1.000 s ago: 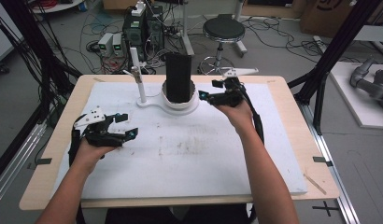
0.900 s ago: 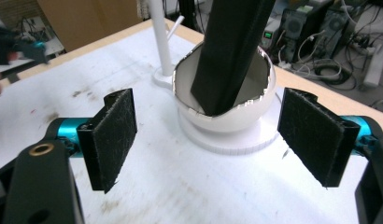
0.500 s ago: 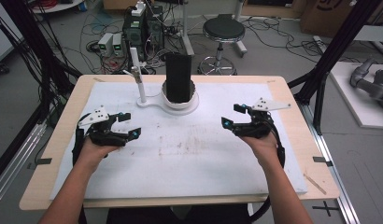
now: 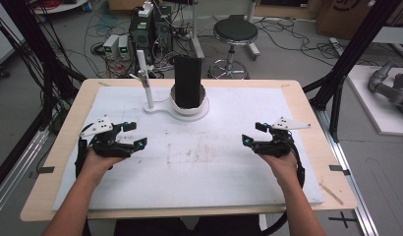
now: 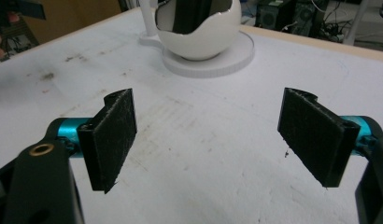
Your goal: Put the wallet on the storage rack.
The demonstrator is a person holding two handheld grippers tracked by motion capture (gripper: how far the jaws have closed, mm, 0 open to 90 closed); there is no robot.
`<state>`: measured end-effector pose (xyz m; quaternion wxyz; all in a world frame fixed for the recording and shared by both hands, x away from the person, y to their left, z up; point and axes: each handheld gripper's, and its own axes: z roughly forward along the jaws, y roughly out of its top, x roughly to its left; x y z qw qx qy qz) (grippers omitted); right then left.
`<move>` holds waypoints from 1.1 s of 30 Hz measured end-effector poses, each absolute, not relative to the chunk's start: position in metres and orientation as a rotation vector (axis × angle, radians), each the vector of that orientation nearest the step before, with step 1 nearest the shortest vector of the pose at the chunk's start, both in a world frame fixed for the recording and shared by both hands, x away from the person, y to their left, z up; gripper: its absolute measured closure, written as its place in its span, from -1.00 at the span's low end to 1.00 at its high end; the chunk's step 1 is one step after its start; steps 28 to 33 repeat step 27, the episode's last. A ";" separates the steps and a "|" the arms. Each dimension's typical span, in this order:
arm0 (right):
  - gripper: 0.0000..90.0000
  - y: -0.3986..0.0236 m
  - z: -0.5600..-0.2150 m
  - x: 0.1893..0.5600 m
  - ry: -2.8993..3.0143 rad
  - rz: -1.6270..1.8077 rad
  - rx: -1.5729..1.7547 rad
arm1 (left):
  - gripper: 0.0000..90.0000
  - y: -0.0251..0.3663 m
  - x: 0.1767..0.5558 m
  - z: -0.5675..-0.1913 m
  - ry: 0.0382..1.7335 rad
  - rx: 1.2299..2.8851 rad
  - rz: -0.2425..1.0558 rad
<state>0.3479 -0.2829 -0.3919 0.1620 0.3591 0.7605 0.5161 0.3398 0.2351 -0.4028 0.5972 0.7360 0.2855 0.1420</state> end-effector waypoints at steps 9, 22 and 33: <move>-0.56 -0.285 -0.393 0.349 2.164 1.468 1.039 | -0.61 0.238 0.340 -0.405 0.676 1.708 0.327; -0.56 -0.288 -0.399 0.353 2.187 1.455 1.070 | -0.61 0.242 0.340 -0.406 0.696 1.711 0.328; -0.56 -0.291 -0.401 0.354 2.185 1.436 1.098 | -0.61 0.243 0.341 -0.408 0.729 1.720 0.315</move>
